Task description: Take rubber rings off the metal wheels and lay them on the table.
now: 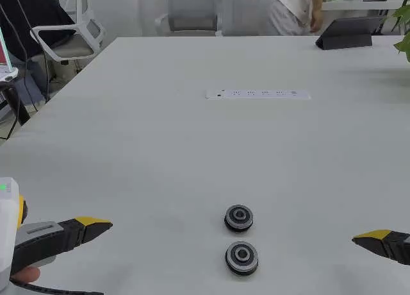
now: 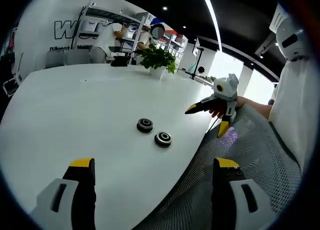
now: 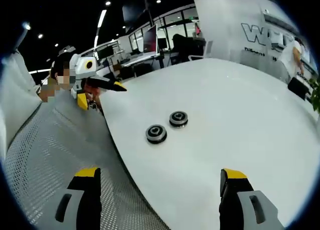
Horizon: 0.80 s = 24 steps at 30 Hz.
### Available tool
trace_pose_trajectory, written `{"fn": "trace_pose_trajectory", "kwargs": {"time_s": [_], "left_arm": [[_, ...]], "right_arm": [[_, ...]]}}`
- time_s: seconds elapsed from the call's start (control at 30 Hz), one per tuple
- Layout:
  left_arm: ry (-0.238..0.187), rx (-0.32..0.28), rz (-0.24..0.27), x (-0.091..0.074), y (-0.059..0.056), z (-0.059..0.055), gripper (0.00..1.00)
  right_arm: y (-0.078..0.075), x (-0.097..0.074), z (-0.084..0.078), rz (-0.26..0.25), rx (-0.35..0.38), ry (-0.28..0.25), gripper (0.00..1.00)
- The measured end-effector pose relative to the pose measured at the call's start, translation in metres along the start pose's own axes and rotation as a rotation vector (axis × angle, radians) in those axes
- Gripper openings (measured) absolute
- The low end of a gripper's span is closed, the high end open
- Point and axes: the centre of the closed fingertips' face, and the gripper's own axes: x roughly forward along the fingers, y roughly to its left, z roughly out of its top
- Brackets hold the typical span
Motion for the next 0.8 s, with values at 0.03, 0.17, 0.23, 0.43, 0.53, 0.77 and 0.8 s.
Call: {"fn": "trace_pose_trajectory", "kwargs": {"time_s": [0.03, 0.17, 0.23, 0.43, 0.53, 0.77, 0.8], "left_arm": [[0.0, 0.0, 0.001, 0.0, 0.0002, -0.0001, 0.95], [-0.004, -0.007, 0.002, -0.0002, 0.0011, 0.0002, 0.95], [-0.004, -0.008, 0.001, -0.0002, 0.0011, 0.0, 0.95], [-0.008, -0.01, -0.001, -0.0001, 0.0015, 0.0004, 0.95], [-0.011, -0.013, -0.001, -0.0002, 0.0017, 0.0006, 0.95], [-0.007, -0.01, -0.007, 0.0017, -0.002, 0.0008, 0.95], [-0.007, -0.01, -0.008, 0.0015, -0.0018, 0.0007, 0.95]], "right_arm": [[0.0, 0.0001, -0.0003, 0.0, 0.0, 0.002, 0.99], [0.0001, 0.0005, -0.0012, 0.002, 0.001, 0.006, 0.99], [0.0, 0.0006, -0.0011, 0.001, 0.002, 0.005, 0.99], [-0.0004, 0.0006, -0.0007, 0.0, 0.007, 0.003, 0.99], [-0.0003, 0.0008, -0.0012, 0.0, 0.006, 0.007, 0.99], [-0.0023, 0.0, -0.0012, -0.005, 0.009, 0.003, 0.99], [-0.0028, -0.0002, -0.0012, -0.005, 0.01, 0.002, 0.99]]}}
